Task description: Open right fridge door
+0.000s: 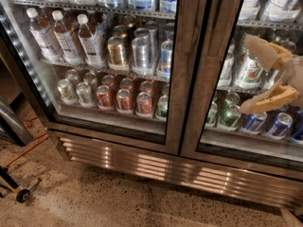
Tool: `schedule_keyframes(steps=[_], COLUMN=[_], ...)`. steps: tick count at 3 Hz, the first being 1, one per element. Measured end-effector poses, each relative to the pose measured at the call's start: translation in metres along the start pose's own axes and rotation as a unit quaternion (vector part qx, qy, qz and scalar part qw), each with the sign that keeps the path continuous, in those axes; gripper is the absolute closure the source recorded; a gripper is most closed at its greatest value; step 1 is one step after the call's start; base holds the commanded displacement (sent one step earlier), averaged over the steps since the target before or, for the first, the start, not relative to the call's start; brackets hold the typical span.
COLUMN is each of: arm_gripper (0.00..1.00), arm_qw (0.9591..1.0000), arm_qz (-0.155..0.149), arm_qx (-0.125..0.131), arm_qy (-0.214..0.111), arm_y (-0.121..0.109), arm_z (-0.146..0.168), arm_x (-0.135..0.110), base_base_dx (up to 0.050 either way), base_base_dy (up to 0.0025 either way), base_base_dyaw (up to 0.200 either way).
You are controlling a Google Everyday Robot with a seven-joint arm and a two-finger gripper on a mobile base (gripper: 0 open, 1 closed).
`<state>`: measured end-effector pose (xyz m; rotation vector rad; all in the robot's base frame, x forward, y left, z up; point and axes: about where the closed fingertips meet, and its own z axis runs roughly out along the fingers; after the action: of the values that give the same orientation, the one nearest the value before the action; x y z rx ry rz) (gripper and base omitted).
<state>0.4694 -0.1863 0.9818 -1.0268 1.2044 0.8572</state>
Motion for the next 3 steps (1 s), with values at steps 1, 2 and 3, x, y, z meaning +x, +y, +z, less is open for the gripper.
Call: schedule_keyframes(steps=[1,2,3], arm_gripper=[0.0,0.0,0.0], arm_qw=[1.0,0.9991,0.9986], arm_qz=[0.0,-0.023,-0.02], arm_qx=[0.0,0.008,0.005], arm_qy=[0.0,0.034,0.048], arm_y=[0.0,0.0,-0.01], arm_z=[0.0,0.003,0.01], arm_x=[0.0,-0.01,-0.011], base_base_dx=[0.0,0.0,0.0], base_base_dy=[0.0,0.0,0.0], base_base_dyaw=[0.0,0.0,0.0])
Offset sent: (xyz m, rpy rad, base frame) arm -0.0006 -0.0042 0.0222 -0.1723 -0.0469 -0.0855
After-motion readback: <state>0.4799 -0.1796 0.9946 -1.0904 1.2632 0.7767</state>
